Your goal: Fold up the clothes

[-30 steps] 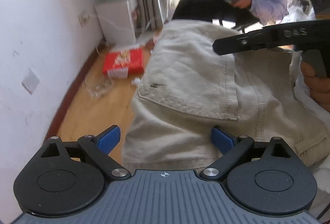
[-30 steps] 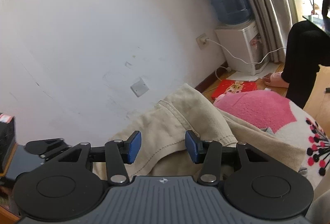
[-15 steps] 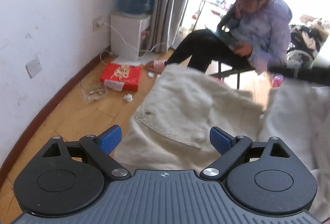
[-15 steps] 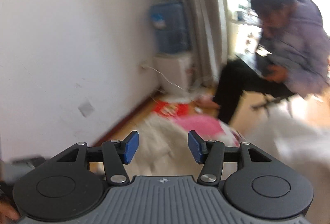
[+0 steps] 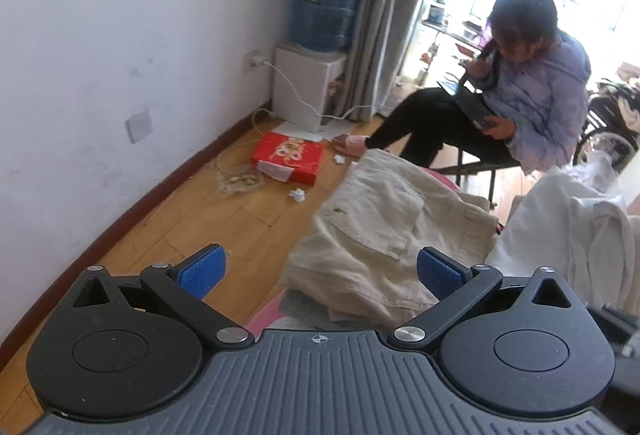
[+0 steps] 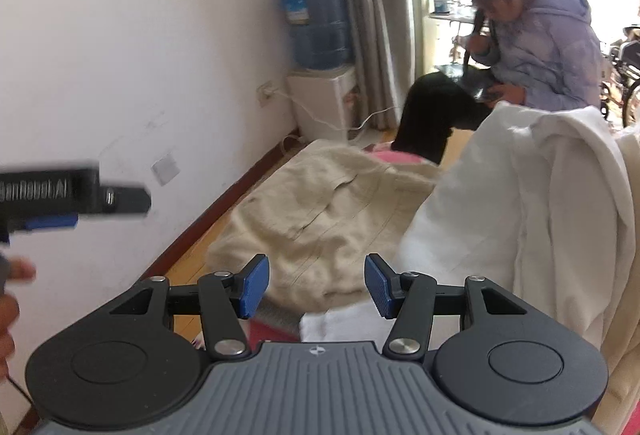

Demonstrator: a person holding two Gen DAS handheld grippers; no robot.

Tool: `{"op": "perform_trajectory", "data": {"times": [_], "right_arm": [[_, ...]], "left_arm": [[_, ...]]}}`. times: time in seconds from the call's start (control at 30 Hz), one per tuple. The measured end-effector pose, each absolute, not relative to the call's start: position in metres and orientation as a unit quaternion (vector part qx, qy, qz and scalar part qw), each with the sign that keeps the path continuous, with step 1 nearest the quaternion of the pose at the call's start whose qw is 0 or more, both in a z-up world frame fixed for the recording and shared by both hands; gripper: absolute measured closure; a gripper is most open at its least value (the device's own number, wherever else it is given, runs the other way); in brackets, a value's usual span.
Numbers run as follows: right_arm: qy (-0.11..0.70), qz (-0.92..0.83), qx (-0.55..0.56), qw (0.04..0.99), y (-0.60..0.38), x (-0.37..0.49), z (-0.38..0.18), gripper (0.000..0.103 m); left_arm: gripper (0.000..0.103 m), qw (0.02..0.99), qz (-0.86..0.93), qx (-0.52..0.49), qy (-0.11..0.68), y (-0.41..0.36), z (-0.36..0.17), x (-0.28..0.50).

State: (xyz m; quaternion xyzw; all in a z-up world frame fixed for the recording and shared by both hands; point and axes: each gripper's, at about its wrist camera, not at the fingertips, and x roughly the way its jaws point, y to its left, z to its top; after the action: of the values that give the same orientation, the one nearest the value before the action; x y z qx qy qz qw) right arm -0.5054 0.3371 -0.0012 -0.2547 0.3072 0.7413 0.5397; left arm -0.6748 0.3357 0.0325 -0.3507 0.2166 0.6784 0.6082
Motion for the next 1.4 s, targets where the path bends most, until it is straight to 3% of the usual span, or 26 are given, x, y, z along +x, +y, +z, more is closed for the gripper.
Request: {"op": "perform_trajectory", "data": {"times": [0.2,0.33,0.4,0.57,0.7,0.8,1.4], "right_arm": [[0.288,0.748,-0.259,0.539,0.319,-0.522,-0.009,0.047],[0.245,0.749,-0.264,0.556,0.348,-0.549,-0.026,0.054],[0.26,0.729,-0.278,0.568,0.377,-0.561,-0.05,0.064],[0.349,0.638,-0.305,0.616,0.411,-0.564,-0.117,0.065],[0.347,0.644,-0.275,0.623,0.394,-0.57,-0.085,0.065],[0.403,0.62,-0.273,0.615,0.399,-0.558,-0.1,0.066],[0.323,0.696,-0.256,0.588,0.334,-0.527,-0.015,0.062]], "left_arm": [[0.0,0.614,0.677,-0.339,0.222,0.322,0.033,-0.678],[0.0,0.61,0.679,-0.346,0.217,0.321,0.029,-0.692],[0.0,0.608,0.68,-0.349,0.215,0.321,0.027,-0.698],[0.0,0.61,0.674,-0.353,0.22,0.326,0.021,-0.709],[0.0,0.611,0.67,-0.356,0.225,0.334,0.013,-0.711],[0.0,0.609,0.667,-0.364,0.227,0.335,0.009,-0.709],[0.0,0.63,0.664,-0.322,0.243,0.303,0.046,-0.656]]}}
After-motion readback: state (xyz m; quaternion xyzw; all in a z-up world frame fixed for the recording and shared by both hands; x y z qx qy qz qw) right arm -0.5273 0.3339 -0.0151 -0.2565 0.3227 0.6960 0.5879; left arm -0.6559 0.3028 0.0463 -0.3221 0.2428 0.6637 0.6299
